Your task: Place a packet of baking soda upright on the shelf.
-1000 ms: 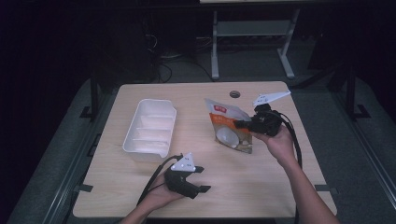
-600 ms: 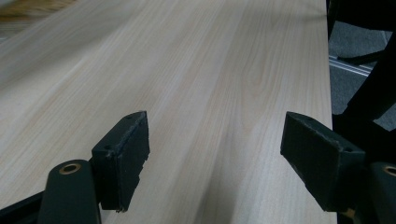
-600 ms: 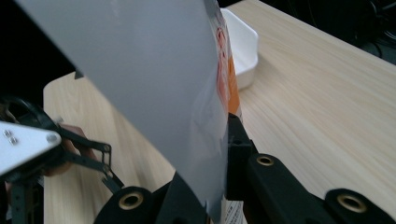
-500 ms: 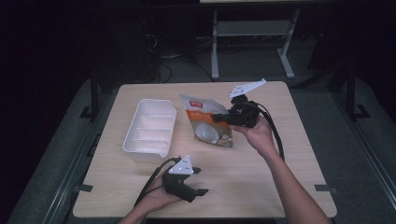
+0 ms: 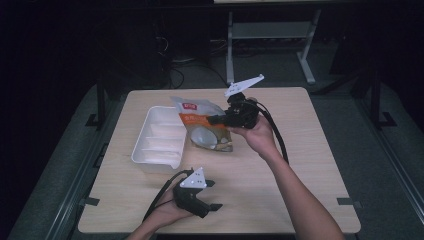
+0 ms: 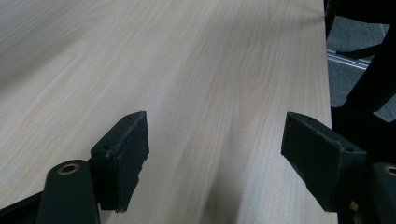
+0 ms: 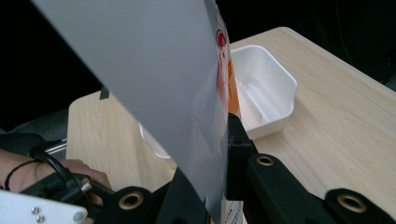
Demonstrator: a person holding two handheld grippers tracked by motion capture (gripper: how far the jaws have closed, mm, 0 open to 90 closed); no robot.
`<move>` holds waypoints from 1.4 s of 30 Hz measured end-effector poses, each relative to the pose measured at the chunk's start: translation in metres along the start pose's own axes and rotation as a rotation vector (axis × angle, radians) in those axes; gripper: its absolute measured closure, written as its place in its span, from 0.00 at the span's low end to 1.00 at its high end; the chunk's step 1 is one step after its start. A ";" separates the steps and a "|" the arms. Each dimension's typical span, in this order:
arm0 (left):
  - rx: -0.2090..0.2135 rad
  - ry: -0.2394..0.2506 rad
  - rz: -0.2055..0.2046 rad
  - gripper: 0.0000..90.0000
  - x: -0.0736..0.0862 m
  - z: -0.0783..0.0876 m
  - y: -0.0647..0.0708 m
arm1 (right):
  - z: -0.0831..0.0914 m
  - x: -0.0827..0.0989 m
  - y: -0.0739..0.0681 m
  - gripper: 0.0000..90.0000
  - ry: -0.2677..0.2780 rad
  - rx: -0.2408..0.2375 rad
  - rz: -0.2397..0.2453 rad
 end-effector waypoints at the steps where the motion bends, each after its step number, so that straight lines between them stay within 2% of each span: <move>1: 0.000 0.001 0.000 0.26 0.000 0.000 0.000 | -0.002 -0.002 -0.001 1.00 0.002 -0.002 0.003; 24: 0.002 0.009 0.003 0.26 0.000 0.005 -0.004 | -0.052 -0.031 -0.011 1.00 0.011 -0.067 0.027; 42: -0.002 0.003 -0.003 0.26 0.001 0.008 -0.007 | -0.091 -0.039 -0.012 1.00 0.017 -0.096 0.025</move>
Point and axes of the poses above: each handheld gripper's, and its own axes: z roughly backward along the jaws, x roughly out of its underside, y roughly to its right, the point moved 6 cm from there along -z, roughly forward along the jaws, and after that the axes turned 12 degrees about y, right-handed, at the moved point
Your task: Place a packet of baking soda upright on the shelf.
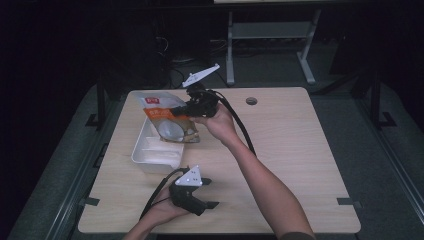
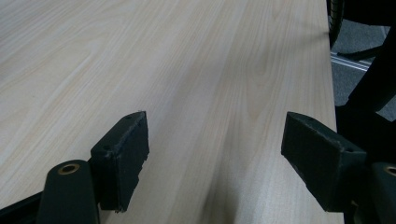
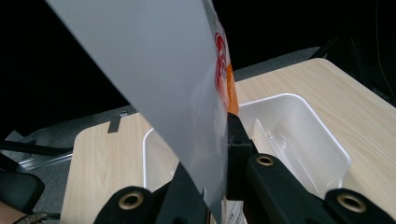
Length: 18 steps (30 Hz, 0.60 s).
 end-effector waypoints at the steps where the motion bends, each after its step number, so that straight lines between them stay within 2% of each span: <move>1: -0.001 -0.001 0.001 0.26 0.000 0.000 0.000 | -0.001 0.000 0.000 1.00 -0.001 0.001 0.000; 18: -0.004 0.004 0.013 0.26 0.001 0.003 -0.004 | -0.027 0.000 0.001 1.00 0.000 -0.016 -0.006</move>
Point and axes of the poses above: each handheld gripper's, and its own axes: z roughly backward along the jaws, x roughly out of its underside, y roughly to its right, the point moved 6 cm from there along -z, roughly forward along the jaws, and after that the axes turned 12 degrees about y, right-handed, at the moved point
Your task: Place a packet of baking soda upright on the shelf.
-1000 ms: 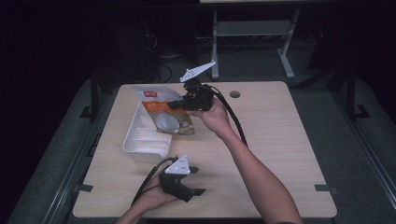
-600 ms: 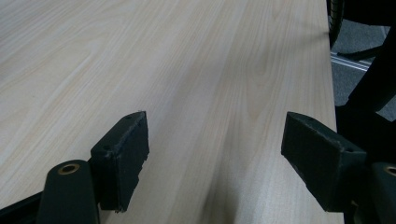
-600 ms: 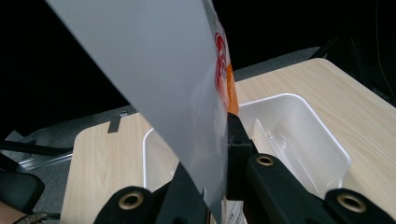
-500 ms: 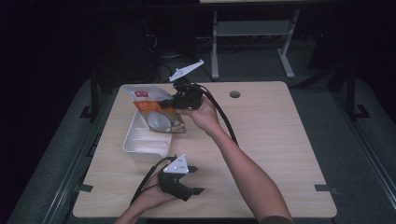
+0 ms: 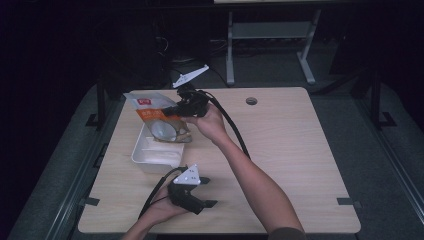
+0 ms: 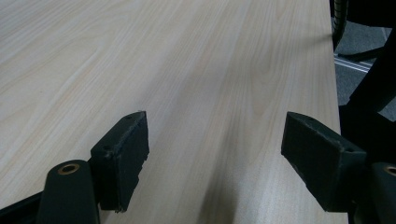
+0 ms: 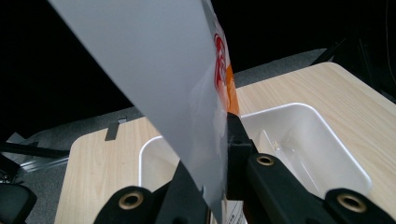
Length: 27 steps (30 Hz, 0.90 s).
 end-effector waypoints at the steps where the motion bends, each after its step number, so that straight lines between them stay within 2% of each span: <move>1: -0.001 0.001 0.003 0.26 0.000 0.000 0.000 | -0.002 0.001 0.000 1.00 0.000 -0.004 -0.002; 12: 0.003 -0.009 -0.005 0.26 0.001 -0.001 -0.001 | -0.022 0.009 0.003 1.00 -0.008 -0.014 -0.010; 23: 0.000 0.000 0.001 0.25 0.001 0.002 -0.002 | -0.037 0.015 0.005 1.00 -0.010 -0.021 -0.019; 27: 0.003 -0.003 0.001 0.25 0.001 0.001 -0.003 | -0.044 0.020 0.007 1.00 -0.014 -0.028 -0.035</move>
Point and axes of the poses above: each handheld gripper's, and its own axes: z roughly backward along the jaws, x roughly out of its underside, y roughly to its right, the point moved 6 cm from there along -z, roughly forward along the jaws, and after that the axes turned 12 degrees about y, right-handed, at the moved point
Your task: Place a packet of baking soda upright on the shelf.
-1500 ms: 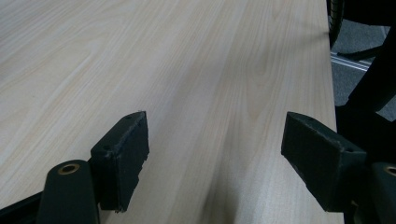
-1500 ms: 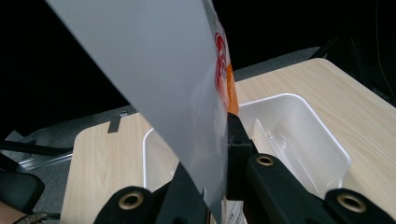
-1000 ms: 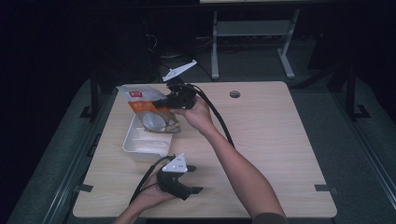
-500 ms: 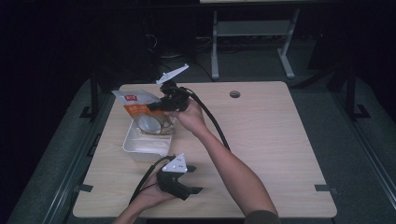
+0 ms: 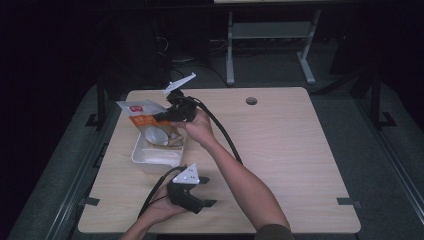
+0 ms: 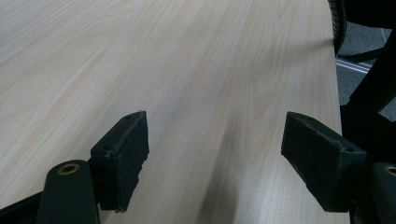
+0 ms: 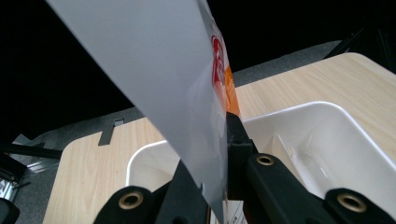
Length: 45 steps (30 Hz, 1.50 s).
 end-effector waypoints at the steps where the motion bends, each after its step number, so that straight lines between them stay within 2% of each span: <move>1: 0.000 0.000 0.000 0.25 0.000 0.000 0.000 | 0.000 0.000 0.000 1.00 0.000 0.000 0.000; 6: -0.001 0.007 0.009 0.25 0.000 0.000 0.000 | -0.006 0.006 0.003 1.00 0.004 0.000 -0.013; 17: 0.002 -0.002 0.000 0.25 0.000 0.000 0.000 | -0.017 0.026 0.010 0.99 0.005 0.006 -0.051; 21: 0.004 -0.005 -0.003 0.25 0.000 -0.001 0.000 | -0.017 0.030 0.010 0.92 -0.006 0.022 -0.036; 22: 0.004 -0.005 -0.003 0.25 0.000 -0.001 0.001 | -0.016 0.031 0.010 0.90 -0.018 0.019 -0.043; 26: 0.006 -0.008 -0.003 0.25 0.001 -0.002 0.001 | -0.012 0.038 0.011 0.84 -0.077 0.040 -0.007; 31: 0.006 -0.010 -0.001 0.25 0.001 -0.002 0.001 | -0.007 0.050 0.009 0.80 -0.129 0.027 0.006; 36: 0.007 -0.012 0.002 0.25 0.001 -0.003 0.002 | -0.006 0.067 0.008 0.83 -0.208 0.030 0.042; 39: 0.010 -0.014 -0.001 0.25 0.002 -0.003 0.002 | -0.008 0.077 0.008 0.89 -0.247 0.036 0.054; 45: 0.012 -0.017 -0.001 0.25 0.002 -0.004 0.002 | -0.007 0.087 0.012 0.95 -0.272 0.048 0.061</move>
Point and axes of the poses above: each handheld gripper's, and its own axes: z roughly backward along the jaws, x roughly out of its underside, y roughly to its right, the point moved 6 cm from there along -z, roughly forward along the jaws, and after that the axes turned 12 degrees about y, right-handed, at the moved point
